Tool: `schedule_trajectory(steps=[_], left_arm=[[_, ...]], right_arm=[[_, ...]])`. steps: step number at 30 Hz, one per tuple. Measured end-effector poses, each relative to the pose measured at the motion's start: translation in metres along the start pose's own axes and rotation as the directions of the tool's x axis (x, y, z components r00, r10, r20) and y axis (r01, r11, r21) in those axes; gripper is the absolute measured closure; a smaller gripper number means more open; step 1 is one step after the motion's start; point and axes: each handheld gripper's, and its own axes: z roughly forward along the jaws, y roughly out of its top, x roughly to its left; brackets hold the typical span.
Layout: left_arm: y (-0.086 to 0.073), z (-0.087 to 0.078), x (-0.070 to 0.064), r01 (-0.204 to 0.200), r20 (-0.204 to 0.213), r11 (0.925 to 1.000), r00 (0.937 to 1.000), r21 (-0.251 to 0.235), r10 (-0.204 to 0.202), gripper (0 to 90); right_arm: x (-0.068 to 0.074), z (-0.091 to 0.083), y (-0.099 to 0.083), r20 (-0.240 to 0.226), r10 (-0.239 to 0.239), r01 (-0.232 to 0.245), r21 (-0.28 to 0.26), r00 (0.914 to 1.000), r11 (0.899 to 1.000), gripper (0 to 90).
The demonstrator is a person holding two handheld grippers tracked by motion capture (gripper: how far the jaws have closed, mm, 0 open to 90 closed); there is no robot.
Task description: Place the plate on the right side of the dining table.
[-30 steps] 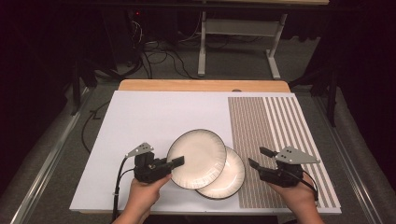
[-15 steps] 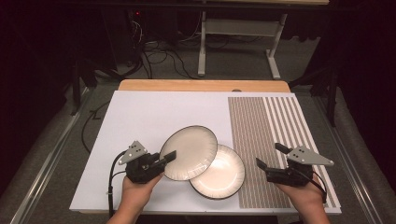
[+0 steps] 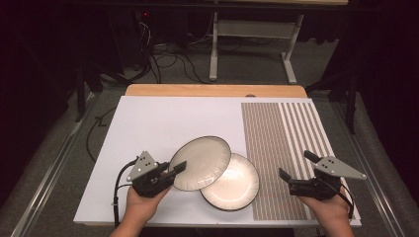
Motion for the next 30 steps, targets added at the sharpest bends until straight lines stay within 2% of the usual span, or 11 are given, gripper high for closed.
schedule_trajectory(steps=[7,13,15,18,20,21,22,30], left_arm=[[0.002,-0.001,-0.002,-0.038,0.004,0.9992,0.9993,0.007,0.038,74.3],[0.002,-0.002,-0.001,-0.042,0.006,0.999,0.9991,0.015,0.042,74.3],[0.002,-0.002,-0.001,-0.044,0.007,0.9989,0.999,0.015,0.044,74.2],[0.002,-0.002,0.0,-0.041,0.01,0.999,0.9991,0.019,0.041,74.2],[0.002,-0.002,0.0,-0.039,0.011,0.999,0.9992,0.02,0.039,74.2],[0.002,-0.002,0.0,-0.039,0.011,0.999,0.9992,0.019,0.039,74.2],[0.002,-0.002,0.0,-0.039,0.011,0.999,0.9992,0.019,0.039,74.2],[0.002,-0.002,0.0,-0.044,0.012,0.9989,0.999,0.018,0.043,74.3]], right_arm=[[0.0,-0.001,0.0,0.003,0.004,-0.004,-0.003,1.0,1.0,0.5],[0.002,0.0,0.001,-0.003,0.011,-0.011,0.019,0.9999,1.0,0.8],[0.004,0.002,0.003,-0.01,-0.003,0.003,0.011,0.9999,1.0,0.9],[0.009,0.006,0.004,-0.027,-0.016,0.016,0.004,0.9995,1.0,1.5],[0.015,0.01,0.006,-0.05,-0.015,0.015,-0.001,0.9986,1.0,2.1],[0.022,0.015,0.009,-0.072,-0.026,0.026,-0.003,0.997,1.0,2.4],[0.022,0.015,0.009,-0.072,-0.026,0.026,-0.003,0.997,1.0,2.4],[0.046,0.032,0.015,-0.123,-0.057,0.06,0.023,0.9908,0.998,3.2]])
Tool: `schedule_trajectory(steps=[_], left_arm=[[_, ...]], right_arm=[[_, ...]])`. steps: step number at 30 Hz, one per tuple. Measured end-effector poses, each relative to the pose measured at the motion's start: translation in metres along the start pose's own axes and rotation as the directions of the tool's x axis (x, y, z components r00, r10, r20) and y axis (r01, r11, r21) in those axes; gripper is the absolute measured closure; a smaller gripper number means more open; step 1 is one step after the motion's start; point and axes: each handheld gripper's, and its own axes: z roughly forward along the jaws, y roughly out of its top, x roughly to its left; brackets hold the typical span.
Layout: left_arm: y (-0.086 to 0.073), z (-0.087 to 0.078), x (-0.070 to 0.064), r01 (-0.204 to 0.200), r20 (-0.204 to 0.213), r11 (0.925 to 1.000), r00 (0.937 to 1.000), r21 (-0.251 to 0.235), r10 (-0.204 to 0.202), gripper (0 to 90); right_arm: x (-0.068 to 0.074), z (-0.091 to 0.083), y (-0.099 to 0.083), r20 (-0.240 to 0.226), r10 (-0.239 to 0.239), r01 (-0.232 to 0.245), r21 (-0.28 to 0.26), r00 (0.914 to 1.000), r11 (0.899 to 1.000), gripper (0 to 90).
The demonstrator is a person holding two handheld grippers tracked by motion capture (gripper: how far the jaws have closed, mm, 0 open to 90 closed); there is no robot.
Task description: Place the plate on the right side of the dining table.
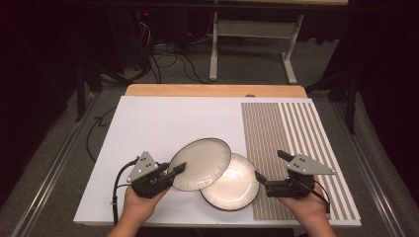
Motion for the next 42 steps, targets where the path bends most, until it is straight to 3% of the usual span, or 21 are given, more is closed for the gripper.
schedule_trajectory(steps=[13,27,35,42], left_arm=[[0.0,0.0,0.0,-0.011,0.005,0.9999,0.9999,0.0,0.011,74.3],[0.0,-0.001,0.002,-0.024,0.024,0.9997,0.9994,-0.005,0.024,74.4],[-0.004,-0.001,0.007,-0.017,0.051,0.9997,0.9986,-0.02,0.018,74.5],[-0.005,0.001,0.01,0.004,0.06,0.9996,0.9982,-0.029,-0.003,74.4]], right_arm=[[0.028,0.037,0.012,-0.067,-0.028,0.03,0.025,0.9974,0.999,7.6],[0.048,0.065,0.022,-0.129,-0.041,0.047,0.042,0.9908,0.998,15.8],[0.049,0.079,0.025,-0.149,-0.015,0.022,0.046,0.9887,0.999,20.5],[0.044,0.08,0.024,-0.174,0.043,-0.038,0.032,0.9838,0.999,35.9]])
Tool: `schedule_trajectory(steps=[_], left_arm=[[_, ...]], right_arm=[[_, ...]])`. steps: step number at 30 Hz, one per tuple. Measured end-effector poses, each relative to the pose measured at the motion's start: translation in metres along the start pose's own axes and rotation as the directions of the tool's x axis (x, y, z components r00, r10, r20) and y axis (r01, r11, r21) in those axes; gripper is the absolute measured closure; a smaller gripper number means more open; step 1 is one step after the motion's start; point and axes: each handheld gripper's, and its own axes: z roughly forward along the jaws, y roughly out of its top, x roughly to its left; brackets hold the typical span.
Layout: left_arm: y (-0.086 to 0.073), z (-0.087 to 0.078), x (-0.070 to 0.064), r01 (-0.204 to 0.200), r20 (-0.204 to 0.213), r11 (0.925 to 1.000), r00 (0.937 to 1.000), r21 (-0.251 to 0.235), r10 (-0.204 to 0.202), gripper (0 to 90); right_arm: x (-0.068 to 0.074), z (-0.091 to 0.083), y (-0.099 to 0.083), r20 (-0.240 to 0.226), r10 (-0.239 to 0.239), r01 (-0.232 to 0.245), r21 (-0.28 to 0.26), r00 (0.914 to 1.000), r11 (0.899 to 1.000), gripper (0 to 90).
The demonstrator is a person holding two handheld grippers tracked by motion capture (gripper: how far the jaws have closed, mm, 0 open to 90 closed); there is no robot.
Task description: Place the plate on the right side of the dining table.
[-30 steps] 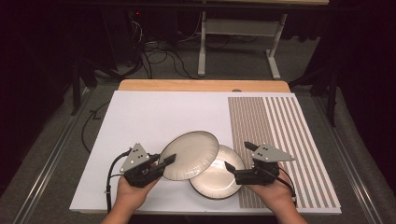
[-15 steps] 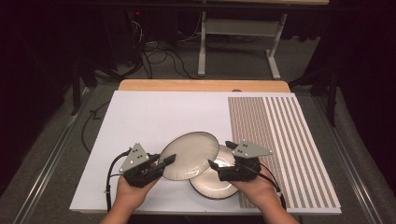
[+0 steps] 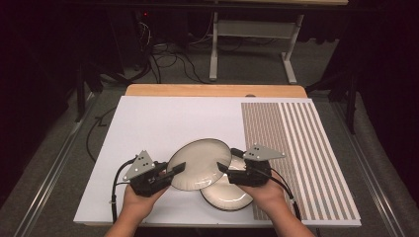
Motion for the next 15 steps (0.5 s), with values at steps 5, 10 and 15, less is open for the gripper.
schedule_trajectory(steps=[5,10,15], left_arm=[[-0.0009,0.0004,0.0,-0.007,0.008,0.9999,0.9999,-0.012,0.007,74.5],[-0.0014,0.001,0.0009,-0.008,0.013,0.9998,0.9999,-0.019,0.008,74.4],[-0.0025,0.0015,0.0017,0.009,0.009,0.9997,0.9999,-0.022,-0.009,74.3]], right_arm=[[-0.0021,0.0038,-0.002,-0.03,0.022,-0.021,0.008,0.9993,1.0,49.1],[-0.0036,0.0063,-0.0043,-0.047,0.029,-0.028,0.014,0.9985,0.999,62.0],[-0.0054,0.0065,-0.0044,-0.062,0.026,-0.026,0.015,0.9977,1.0,69.8]])
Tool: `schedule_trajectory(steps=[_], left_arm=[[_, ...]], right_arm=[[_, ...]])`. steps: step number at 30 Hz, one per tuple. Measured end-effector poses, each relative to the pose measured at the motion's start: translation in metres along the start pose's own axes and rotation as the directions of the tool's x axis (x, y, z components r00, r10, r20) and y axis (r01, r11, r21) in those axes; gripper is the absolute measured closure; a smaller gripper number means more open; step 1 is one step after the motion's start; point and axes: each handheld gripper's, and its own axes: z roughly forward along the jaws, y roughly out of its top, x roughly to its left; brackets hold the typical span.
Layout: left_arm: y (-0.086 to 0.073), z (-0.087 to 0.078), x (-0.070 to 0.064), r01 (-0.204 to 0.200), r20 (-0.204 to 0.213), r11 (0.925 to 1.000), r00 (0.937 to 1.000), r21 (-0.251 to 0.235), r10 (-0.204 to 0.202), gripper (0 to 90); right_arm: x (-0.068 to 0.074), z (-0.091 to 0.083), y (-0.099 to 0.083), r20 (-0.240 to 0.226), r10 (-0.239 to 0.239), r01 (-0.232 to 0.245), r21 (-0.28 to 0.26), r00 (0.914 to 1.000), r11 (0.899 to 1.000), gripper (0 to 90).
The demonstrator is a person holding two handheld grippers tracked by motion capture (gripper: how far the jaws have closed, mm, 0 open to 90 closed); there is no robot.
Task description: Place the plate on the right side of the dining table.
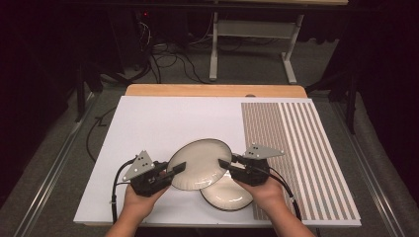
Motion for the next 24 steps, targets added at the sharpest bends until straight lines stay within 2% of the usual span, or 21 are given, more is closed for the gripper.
schedule_trajectory(steps=[5,8,11,14,22,24], left_arm=[[-0.001,0.0,0.0,0.006,0.001,1.0,1.0,-0.002,-0.006,74.3],[-0.001,0.0,0.0,0.032,-0.002,0.9995,0.9995,0.003,-0.032,74.4],[-0.001,0.0,-0.001,0.049,-0.009,0.9988,0.9988,0.004,-0.049,74.4],[-0.001,0.0,0.001,0.084,-0.006,0.9965,0.9965,0.007,-0.084,74.4],[0.0,0.001,-0.004,0.105,-0.006,0.9944,0.9945,0.015,-0.105,73.6],[0.002,0.001,-0.007,0.097,-0.006,0.9951,0.9952,0.014,-0.097,73.3]], right_arm=[[-0.003,0.0,-0.001,0.006,0.024,-0.024,-0.009,0.9997,1.0,80.2],[-0.004,0.0,-0.001,-0.002,0.052,-0.052,-0.002,0.9987,0.999,81.1],[-0.006,0.001,-0.002,-0.013,0.056,-0.056,-0.006,0.9983,0.998,82.0],[-0.006,-0.001,-0.001,-0.024,0.064,-0.064,-0.014,0.9977,0.998,83.3],[-0.004,-0.011,0.002,-0.018,0.049,-0.049,-0.028,0.9986,0.998,85.1],[-0.002,-0.019,0.004,-0.02,0.052,-0.053,-0.04,0.9984,0.998,85.6]])
